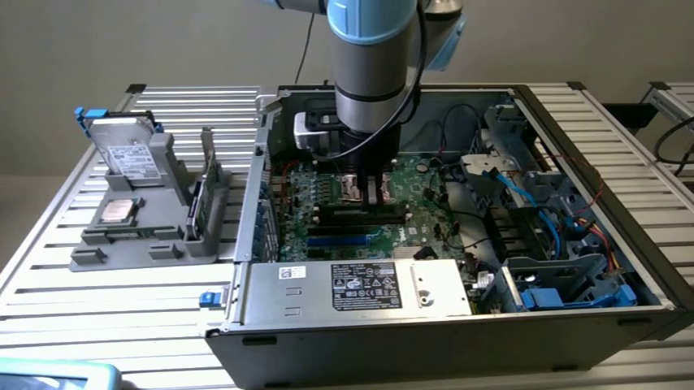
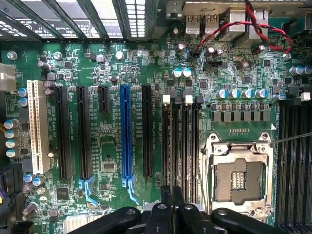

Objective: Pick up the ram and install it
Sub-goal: 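Insert the ram into the slot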

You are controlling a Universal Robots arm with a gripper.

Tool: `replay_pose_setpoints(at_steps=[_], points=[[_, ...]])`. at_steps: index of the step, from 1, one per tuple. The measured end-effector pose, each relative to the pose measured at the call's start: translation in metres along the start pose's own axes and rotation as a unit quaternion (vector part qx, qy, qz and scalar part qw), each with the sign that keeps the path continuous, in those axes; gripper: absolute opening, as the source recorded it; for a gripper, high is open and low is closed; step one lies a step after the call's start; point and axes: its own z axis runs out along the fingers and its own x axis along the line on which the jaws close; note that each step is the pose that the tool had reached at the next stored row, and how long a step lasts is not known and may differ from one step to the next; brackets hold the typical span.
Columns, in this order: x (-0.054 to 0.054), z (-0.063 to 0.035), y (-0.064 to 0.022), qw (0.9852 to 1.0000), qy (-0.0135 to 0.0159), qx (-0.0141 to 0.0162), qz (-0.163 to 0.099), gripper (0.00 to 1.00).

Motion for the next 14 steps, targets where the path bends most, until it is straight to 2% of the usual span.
replay_pose_setpoints(at_steps=[14], points=[[0.0013,0.0011,0.0,1.0,0.0001,-0.0001,0.0,0.12]])
